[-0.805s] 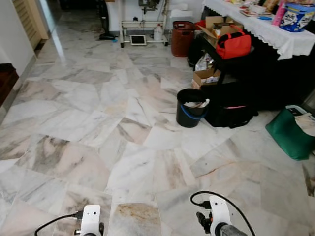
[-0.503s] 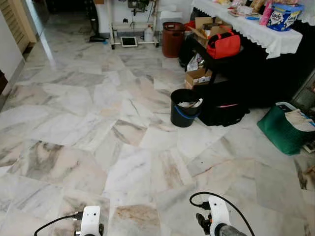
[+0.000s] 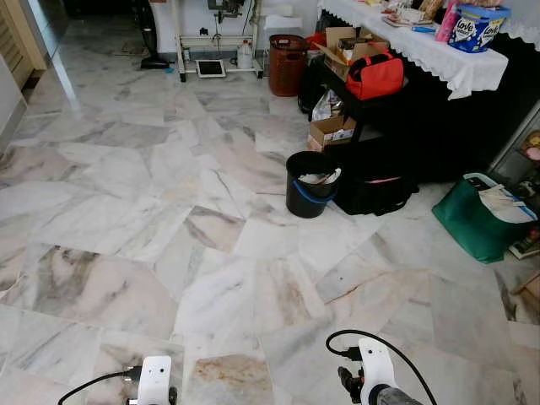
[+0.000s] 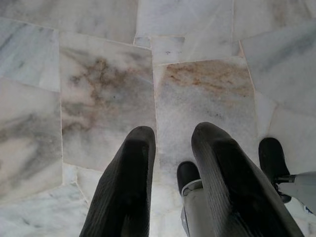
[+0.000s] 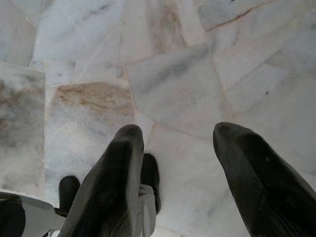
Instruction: Setting the table
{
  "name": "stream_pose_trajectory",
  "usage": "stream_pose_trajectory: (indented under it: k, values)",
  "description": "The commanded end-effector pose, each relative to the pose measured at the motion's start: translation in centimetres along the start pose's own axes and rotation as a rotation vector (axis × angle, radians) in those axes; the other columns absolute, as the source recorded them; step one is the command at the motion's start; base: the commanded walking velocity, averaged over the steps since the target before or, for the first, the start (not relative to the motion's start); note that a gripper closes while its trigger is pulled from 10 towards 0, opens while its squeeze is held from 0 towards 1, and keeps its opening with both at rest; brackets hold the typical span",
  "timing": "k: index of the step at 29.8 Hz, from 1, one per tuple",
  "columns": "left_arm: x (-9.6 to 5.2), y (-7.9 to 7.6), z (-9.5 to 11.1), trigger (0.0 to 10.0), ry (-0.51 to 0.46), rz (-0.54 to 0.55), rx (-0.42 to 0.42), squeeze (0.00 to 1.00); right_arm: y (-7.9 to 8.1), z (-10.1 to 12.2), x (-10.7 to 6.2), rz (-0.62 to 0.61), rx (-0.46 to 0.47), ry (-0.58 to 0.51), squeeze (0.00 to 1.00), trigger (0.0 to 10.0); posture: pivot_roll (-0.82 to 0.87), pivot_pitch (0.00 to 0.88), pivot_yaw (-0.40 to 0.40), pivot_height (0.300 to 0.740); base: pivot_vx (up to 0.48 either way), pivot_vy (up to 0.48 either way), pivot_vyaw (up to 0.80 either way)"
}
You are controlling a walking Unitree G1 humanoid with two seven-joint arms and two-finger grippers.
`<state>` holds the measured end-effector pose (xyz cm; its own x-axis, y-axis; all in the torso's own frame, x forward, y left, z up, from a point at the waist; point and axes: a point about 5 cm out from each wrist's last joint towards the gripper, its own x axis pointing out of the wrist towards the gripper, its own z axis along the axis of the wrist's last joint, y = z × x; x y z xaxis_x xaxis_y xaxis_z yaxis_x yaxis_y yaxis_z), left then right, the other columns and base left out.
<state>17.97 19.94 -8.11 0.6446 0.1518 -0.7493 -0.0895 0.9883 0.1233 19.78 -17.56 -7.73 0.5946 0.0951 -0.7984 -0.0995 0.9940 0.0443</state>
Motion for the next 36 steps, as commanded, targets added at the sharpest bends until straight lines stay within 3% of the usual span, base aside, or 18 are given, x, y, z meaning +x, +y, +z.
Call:
stream_pose_trajectory:
  k: [1, 12, 36]
  values:
    - [-0.14, -0.09, -0.67, 10.0, 0.032, -0.005, 0.037, 0.0, -0.3, -0.39, -0.1, -0.016, 0.023, 0.012, 0.0, 10.0, 0.05, 0.0, -0.054, 0.74, 0.0, 0.0, -0.71]
    - [-0.13, -0.56, -0.66, 10.0, 0.034, -0.037, 0.126, 0.0, -0.51, -0.13, -0.09, -0.04, 0.045, 0.0, 0.0, 10.0, 0.03, 0.0, -0.035, 0.74, 0.0, 0.0, -0.71]
    - [-0.03, -0.96, -0.28, 10.0, 0.024, -0.068, 0.18, 0.0, -0.56, -0.69, -0.2, -0.058, 0.075, 0.002, 0.0, 10.0, 0.01, 0.0, -0.008, 0.74, 0.0, 0.0, -0.71]
